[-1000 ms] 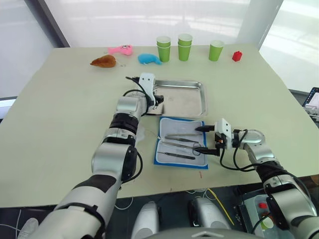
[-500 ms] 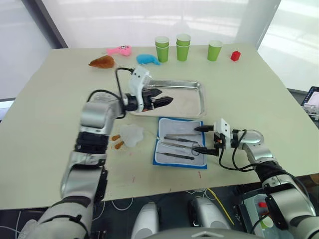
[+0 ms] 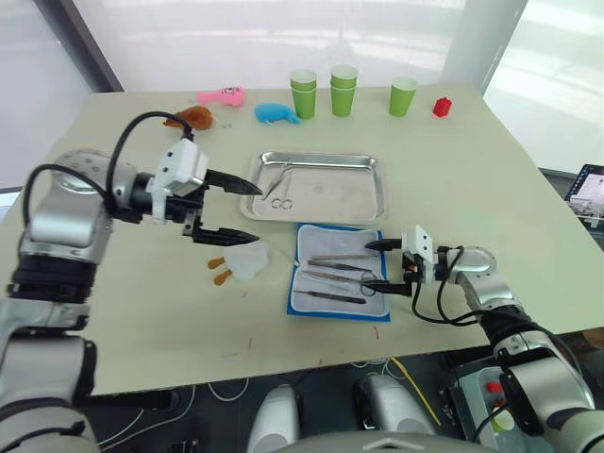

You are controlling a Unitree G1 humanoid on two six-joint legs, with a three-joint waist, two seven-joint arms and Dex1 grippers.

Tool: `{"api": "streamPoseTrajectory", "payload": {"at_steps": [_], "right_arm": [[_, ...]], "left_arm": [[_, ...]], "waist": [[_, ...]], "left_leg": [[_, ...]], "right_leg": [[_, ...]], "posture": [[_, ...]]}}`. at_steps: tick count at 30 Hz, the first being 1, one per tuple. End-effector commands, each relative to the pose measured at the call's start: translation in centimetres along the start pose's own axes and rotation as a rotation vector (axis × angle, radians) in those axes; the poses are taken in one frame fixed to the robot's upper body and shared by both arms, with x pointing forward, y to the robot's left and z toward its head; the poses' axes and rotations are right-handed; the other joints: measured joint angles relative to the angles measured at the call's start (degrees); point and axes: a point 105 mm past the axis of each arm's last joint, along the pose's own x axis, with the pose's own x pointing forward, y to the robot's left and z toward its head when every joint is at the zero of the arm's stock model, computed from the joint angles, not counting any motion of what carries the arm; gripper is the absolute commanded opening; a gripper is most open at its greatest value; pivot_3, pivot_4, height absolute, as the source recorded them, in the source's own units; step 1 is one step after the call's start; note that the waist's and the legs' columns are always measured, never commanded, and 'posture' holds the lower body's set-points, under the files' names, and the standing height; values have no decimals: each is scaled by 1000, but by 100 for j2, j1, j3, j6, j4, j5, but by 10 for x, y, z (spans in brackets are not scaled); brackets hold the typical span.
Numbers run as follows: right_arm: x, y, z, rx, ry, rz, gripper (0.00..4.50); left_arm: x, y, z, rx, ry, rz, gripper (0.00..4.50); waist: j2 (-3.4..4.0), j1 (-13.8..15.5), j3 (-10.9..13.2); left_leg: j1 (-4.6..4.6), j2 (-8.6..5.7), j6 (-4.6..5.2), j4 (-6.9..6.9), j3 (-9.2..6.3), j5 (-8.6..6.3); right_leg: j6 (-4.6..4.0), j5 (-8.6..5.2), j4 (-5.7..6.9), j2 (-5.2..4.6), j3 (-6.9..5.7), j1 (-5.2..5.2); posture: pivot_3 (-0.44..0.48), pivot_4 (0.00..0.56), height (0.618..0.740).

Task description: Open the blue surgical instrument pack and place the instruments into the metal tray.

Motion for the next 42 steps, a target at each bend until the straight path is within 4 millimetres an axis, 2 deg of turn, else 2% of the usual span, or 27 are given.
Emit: {"api": "streamPoseTrajectory", "payload": {"at_steps": [1, 7, 16, 21, 24, 31, 32, 34, 36, 37, 39, 42], "right_arm": [[-4, 33, -62, 157, 215, 59, 4500], [-4, 34, -63, 159, 216, 61, 4500], [-4, 32, -62, 157, 217, 56, 4500], [-4, 32, -62, 158, 217, 54, 4500], [-3, 32, -62, 159, 216, 53, 4500], [-3, 31, -62, 156, 217, 50, 4500], [-3, 31, -62, 156, 217, 49, 4500], [-3, 31, -62, 156, 218, 48, 4500], [-4, 31, -62, 156, 218, 48, 4500], [-4, 31, -62, 155, 218, 47, 4500], [-4, 31, -62, 156, 218, 47, 4500], [-5, 32, -62, 157, 218, 45, 4500]], "left_arm": [[-17, -9, 13, 80, 28, -75, 4444], [-25, -14, 9, 96, 71, -112, 4444], [-4, -27, 1, 84, -11, -207, 4444], [15, -17, -18, 90, -13, -182, 4444], [35, -5, -25, 62, -39, -134, 4444], [76, 6, -36, 32, -51, -98, 4444], [81, 8, -36, 27, -55, -95, 4069], [91, 13, -36, 7, -64, -77, 3680], [100, 20, -37, 5, -63, -46, 2963], [104, 23, -38, 13, -54, -36, 2366], [113, 26, -42, 29, -30, -21, 1611], [124, 28, -47, 31, -20, -19, 1611]], "waist": [[-1, 15, 2], [-2, 79, 1], [-7, 85, 0], [-7, 102, -2], [-12, 106, -4], [-16, 89, -8], [-17, 88, -8], [-22, 87, -12], [-25, 89, -14], [-27, 89, -15], [-33, 80, -21], [-28, 78, -20]], "left_leg": [[0, 0, 0, 0, -1, 0], [11, 0, 1, -1, 25, 0], [11, 1, 1, -1, 49, 0], [14, -3, 1, 0, 53, 0], [13, -2, 1, 1, 52, 0], [13, 2, 1, 0, 52, 0], [13, 1, 2, 1, 51, 0], [14, 0, 2, 1, 52, 0], [13, 0, 2, 1, 50, 0], [14, 0, 2, 1, 50, 0], [13, -1, 2, 1, 51, 0], [14, -1, 2, 1, 52, 0]], "right_leg": [[0, 0, 0, 1, 6, 0], [-3, -3, 0, 5, 5, 0], [-5, -4, 1, 15, 7, 0], [-5, -4, 2, 21, 8, 1], [-5, -3, 4, 33, 12, 0], [-9, -1, 4, 39, 18, 1], [-9, 0, 6, 41, 18, 1], [-9, 0, 7, 41, 20, 1], [-9, 0, 6, 42, 19, 1], [-9, 0, 6, 42, 19, 2], [-9, 1, 6, 43, 21, 2], [-8, 2, 7, 43, 24, 2]], "posture": [[0, 150, 740], [0, 150, 740], [0, 150, 740], [0, 150, 740], [0, 150, 740], [0, 150, 740], [0, 150, 740], [0, 150, 740], [0, 150, 740], [0, 150, 740], [0, 150, 740], [0, 150, 740]]}}
